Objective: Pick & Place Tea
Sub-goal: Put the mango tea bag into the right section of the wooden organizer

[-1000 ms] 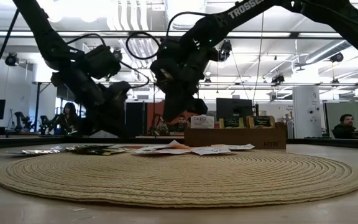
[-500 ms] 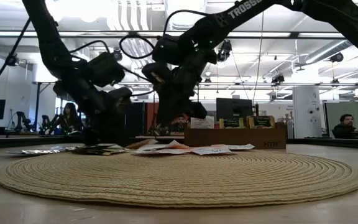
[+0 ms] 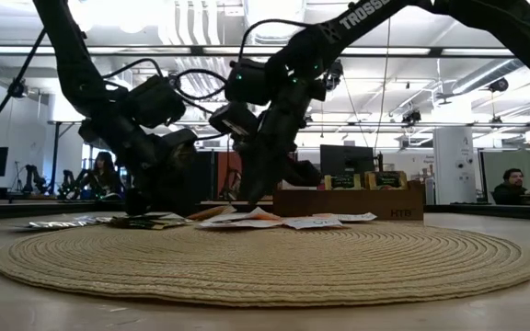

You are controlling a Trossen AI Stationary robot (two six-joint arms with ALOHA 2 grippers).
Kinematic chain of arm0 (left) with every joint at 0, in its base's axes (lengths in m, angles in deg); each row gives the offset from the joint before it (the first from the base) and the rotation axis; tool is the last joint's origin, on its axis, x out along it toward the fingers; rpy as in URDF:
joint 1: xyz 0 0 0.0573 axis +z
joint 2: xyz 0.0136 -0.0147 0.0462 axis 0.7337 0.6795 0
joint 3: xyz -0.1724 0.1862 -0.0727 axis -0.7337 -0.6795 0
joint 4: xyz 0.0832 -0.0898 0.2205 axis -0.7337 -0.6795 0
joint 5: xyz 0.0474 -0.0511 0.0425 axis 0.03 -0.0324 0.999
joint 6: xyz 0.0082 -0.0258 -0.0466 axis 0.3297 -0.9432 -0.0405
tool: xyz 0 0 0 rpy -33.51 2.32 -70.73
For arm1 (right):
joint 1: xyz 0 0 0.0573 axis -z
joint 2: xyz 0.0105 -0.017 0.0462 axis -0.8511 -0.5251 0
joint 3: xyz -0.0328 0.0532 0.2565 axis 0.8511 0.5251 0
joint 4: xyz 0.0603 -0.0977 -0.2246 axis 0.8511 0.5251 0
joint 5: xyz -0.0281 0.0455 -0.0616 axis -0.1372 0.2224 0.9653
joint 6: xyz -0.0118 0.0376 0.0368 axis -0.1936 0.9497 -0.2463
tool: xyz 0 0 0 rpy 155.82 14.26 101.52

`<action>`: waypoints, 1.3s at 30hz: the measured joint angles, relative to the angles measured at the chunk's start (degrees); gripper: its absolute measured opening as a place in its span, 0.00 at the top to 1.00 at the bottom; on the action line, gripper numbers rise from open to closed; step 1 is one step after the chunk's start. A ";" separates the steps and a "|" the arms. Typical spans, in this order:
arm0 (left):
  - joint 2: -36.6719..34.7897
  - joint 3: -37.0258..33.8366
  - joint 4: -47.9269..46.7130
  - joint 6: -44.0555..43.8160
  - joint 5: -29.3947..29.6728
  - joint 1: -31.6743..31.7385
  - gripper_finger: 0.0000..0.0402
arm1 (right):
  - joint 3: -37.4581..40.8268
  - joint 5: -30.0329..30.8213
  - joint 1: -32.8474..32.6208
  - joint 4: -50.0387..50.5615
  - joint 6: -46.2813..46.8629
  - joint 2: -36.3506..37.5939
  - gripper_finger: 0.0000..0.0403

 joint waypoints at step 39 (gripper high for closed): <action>0.17 -0.28 1.77 7.65 -0.11 -0.63 1.00 | 9.04 7.51 -0.90 -21.41 19.31 0.42 0.59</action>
